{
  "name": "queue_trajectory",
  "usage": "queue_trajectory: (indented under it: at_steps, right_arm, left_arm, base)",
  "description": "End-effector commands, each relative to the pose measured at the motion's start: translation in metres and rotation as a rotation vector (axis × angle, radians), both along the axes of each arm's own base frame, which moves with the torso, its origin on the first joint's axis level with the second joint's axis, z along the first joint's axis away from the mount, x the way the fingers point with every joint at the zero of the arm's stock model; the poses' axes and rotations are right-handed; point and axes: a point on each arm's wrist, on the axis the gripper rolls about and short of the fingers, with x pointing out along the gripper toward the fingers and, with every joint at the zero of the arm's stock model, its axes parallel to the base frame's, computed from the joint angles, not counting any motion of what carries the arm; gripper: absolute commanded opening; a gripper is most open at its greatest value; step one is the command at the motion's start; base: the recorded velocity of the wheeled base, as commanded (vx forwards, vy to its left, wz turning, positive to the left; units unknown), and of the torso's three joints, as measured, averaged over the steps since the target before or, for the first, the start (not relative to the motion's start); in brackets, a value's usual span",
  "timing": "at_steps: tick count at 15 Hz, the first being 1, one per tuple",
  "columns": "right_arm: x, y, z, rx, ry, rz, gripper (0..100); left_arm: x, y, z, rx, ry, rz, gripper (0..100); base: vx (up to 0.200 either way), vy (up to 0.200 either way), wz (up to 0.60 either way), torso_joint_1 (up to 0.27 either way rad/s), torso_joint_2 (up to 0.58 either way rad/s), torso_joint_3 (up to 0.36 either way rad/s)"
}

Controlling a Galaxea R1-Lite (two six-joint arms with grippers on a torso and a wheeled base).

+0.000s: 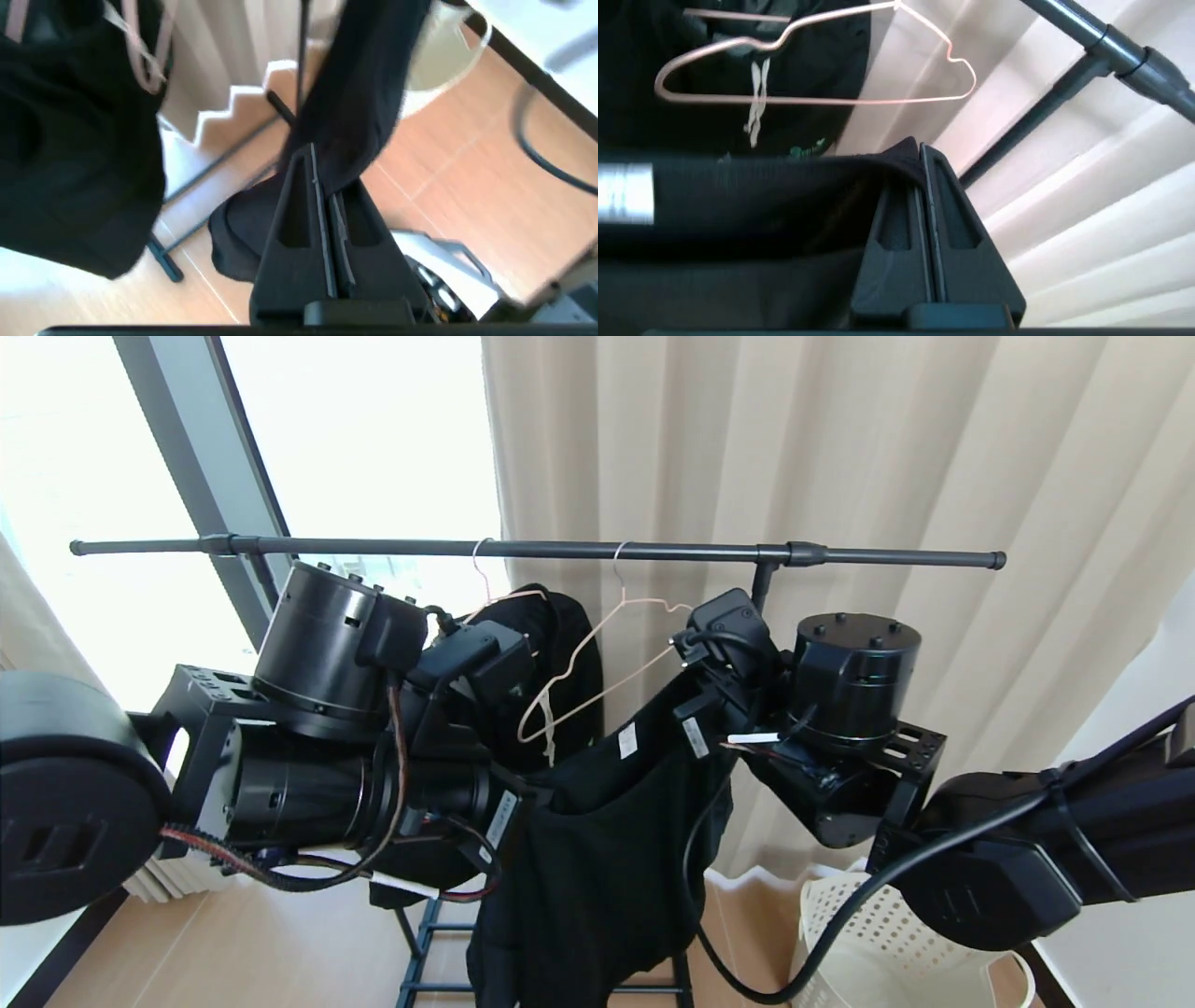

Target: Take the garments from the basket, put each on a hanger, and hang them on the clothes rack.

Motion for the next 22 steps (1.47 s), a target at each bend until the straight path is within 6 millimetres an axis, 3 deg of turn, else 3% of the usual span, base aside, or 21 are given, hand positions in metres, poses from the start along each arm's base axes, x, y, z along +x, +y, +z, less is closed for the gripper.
queue_trajectory:
  at_steps: [1, 6, 11, 14, 17, 22]
  right_arm:
    - [0.007, 0.021, -0.010, 0.043, 0.018, 0.023, 0]
    - [-0.003, 0.049, -0.010, 0.156, 0.035, 0.082, 0]
    - [0.001, 0.049, -0.003, 0.201, 0.024, 0.074, 0]
    - [0.011, 0.036, 0.000, 0.199, 0.014, 0.034, 0]
    - [0.019, 0.021, 0.007, 0.185, -0.007, -0.006, 0]
    - [0.012, 0.006, 0.023, 0.164, -0.037, -0.033, 0]
  left_arm:
    - [-0.017, -0.015, -0.004, -0.026, 0.050, -0.047, 0]
    - [-0.032, -0.046, -0.004, -0.122, 0.138, -0.066, 0]
    - [-0.034, -0.052, -0.008, -0.141, 0.158, -0.054, 0]
    - [-0.026, -0.040, -0.010, -0.135, 0.155, -0.005, 0]
    - [-0.002, -0.013, -0.003, -0.113, 0.072, 0.135, 0]
    - [0.033, 0.008, 0.007, -0.124, -0.028, 0.265, 0]
  base:
    - [0.000, 0.000, 0.00, 0.000, 0.00, 0.000]
    - [0.000, 0.000, 0.00, 0.000, 0.00, 0.000]
    - [0.000, 0.000, 0.00, 0.000, 0.00, 0.000]
    - [0.000, 0.000, 0.00, 0.000, 0.00, 0.000]
    - [0.000, 0.000, 0.00, 0.000, 0.00, 0.000]
    - [0.000, 0.000, 0.00, 0.000, 0.00, 0.000]
